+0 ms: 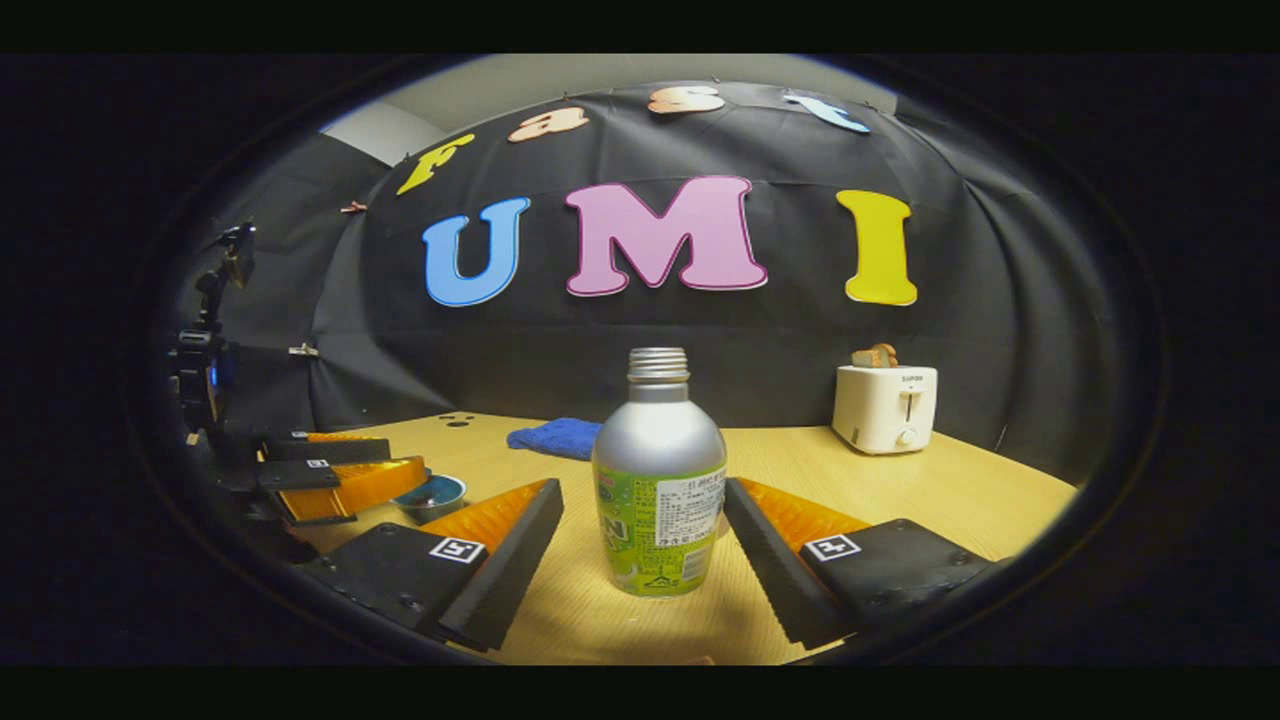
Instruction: Open the teacup lid with one hand, grasp the water bottle and pour water into the teacup with the other hand; after pouring, place the water bottle on the coaster and then close the teacup lid.
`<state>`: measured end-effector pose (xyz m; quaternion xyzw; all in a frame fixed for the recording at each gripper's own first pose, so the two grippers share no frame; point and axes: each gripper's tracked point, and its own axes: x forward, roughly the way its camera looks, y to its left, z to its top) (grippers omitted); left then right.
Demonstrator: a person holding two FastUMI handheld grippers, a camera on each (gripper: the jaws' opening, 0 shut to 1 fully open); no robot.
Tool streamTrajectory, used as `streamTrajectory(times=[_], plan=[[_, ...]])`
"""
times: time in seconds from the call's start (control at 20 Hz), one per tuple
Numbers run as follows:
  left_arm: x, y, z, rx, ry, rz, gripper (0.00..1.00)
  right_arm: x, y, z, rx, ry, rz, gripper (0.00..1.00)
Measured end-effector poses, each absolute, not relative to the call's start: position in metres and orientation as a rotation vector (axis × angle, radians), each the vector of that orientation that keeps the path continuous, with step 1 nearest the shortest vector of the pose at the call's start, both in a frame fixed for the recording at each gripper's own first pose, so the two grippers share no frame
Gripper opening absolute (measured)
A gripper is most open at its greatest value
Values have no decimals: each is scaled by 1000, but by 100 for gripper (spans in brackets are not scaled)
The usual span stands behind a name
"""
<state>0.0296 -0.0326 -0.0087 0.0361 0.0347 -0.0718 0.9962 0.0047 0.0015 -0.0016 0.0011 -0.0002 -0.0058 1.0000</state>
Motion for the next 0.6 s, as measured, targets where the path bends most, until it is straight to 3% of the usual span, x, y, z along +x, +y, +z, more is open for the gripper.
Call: streamTrajectory(times=[0.3, 0.6], plan=[[40, -39, -19, 115, 127, -156, 53, 5, 1, -2, 2, -1, -12, 100], [48, -41, -27, 168, 185, -139, 53, 7, 1, -1, 1, -2, -12, 100]])
